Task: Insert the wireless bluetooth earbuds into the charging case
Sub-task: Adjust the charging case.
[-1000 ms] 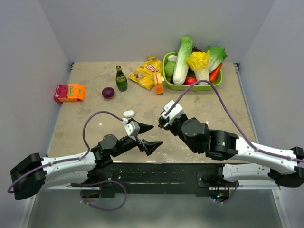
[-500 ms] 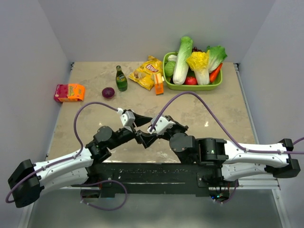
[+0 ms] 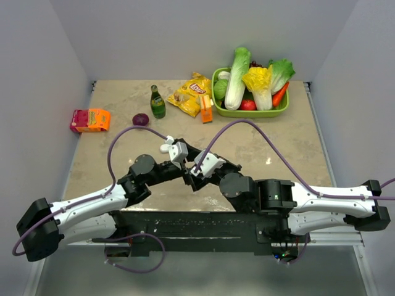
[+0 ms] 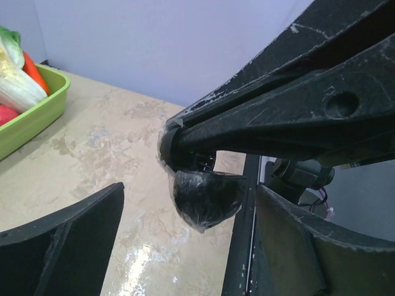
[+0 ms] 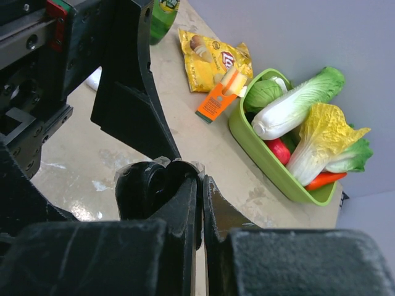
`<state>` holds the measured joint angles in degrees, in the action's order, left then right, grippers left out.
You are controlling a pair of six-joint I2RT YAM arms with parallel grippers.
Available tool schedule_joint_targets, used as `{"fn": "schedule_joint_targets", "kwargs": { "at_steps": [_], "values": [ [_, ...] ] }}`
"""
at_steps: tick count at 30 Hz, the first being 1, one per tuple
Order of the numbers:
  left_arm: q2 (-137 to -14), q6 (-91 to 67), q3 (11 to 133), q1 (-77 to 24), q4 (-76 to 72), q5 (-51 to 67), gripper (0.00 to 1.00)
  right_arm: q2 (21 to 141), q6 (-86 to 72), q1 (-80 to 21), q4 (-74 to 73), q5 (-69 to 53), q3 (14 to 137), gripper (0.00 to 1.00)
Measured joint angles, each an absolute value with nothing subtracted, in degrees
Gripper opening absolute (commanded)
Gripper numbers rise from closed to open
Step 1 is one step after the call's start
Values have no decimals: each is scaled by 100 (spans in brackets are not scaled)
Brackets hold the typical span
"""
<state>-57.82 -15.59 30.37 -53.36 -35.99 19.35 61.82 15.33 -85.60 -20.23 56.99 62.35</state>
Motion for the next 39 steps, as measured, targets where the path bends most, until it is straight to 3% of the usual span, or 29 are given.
{"fn": "schedule_joint_targets", "kwargs": {
  "at_steps": [6,13,20,28,33,34,35,39],
  "values": [
    [-5861,-1435,3159,-5334,-3546,2123,74,6182,1496,-8560,-2049,5616,6235,0],
    [-5951,-1319,3264,-5310,-3468,2399,49,6182,1490,-8558,-2080,5601,6235,0],
    [-5992,-1258,3269,-5297,-3439,2585,33,6184,1487,-8556,-2119,5592,6235,0],
    [-6005,-1179,3269,-5262,-3317,2604,0,6187,1494,-8578,-2198,5513,6235,0],
    [-6005,-1173,3269,-5262,-3299,2622,0,6187,1490,-8576,-2233,5470,6235,0],
    [-6005,-1173,3269,-5262,-3301,2622,0,6187,1485,-8576,-2233,5470,6235,4],
    [-6003,-1173,3264,-5262,-3310,2624,0,6187,1472,-8576,-2233,5470,6235,17],
    [-5968,-1177,3155,-5249,-3459,2571,0,6184,1264,-8582,-2235,5400,6250,45]
  ]
}}
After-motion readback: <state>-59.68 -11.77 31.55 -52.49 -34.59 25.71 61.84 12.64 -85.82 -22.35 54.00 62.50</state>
